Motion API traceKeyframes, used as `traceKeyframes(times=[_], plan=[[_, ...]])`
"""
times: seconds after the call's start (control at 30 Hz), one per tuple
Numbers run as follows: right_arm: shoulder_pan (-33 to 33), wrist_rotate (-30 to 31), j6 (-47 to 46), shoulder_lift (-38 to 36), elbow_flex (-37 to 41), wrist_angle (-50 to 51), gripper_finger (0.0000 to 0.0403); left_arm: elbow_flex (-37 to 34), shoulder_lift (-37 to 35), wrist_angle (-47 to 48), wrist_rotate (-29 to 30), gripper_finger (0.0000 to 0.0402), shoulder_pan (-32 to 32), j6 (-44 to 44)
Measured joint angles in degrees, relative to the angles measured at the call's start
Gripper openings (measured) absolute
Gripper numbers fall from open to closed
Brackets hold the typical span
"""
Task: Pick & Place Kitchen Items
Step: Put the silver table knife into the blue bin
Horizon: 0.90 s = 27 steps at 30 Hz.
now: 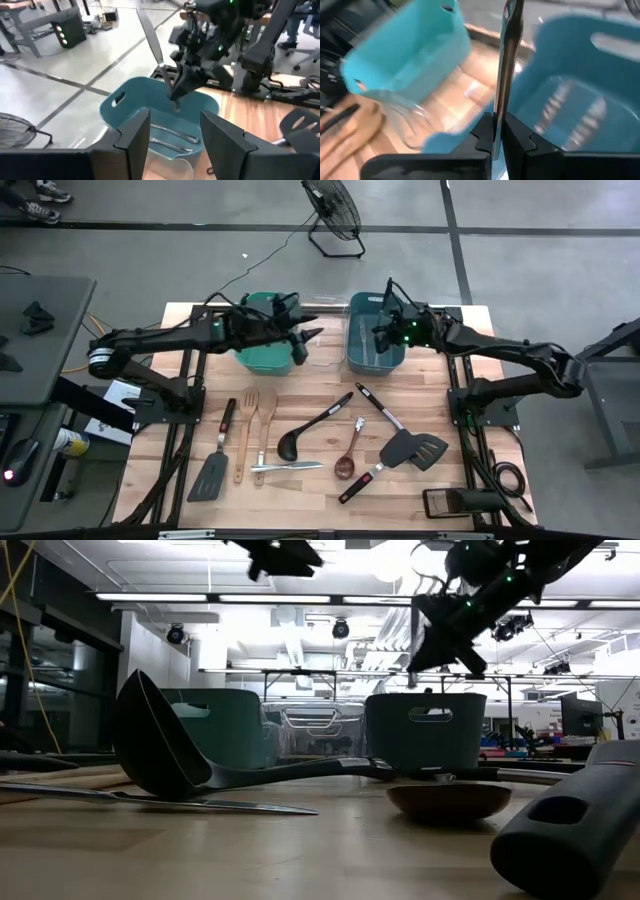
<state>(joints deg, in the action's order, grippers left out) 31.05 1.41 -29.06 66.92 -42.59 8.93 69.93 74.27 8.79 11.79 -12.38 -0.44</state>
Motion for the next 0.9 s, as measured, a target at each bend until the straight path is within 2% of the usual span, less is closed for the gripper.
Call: traceKeyframes(times=[0.23,0.6,0.9], plan=[[2.6,-7.2,-3.9,2.9,0.0,5.4,0.001,0.0,-6.1,7.1,3.5,0.0171,0.0,-0.2],[4.9,-17.9,-7.4,6.6,0.0,6.4,0.001,0.0,-10.3,8.4,5.8,0.0171,0.0,-0.3],[5.9,-19.2,-8.8,6.7,0.0,8.5,0.0013,0.0,-10.2,11.9,6.0,0.0171,0.0,-2.8]])
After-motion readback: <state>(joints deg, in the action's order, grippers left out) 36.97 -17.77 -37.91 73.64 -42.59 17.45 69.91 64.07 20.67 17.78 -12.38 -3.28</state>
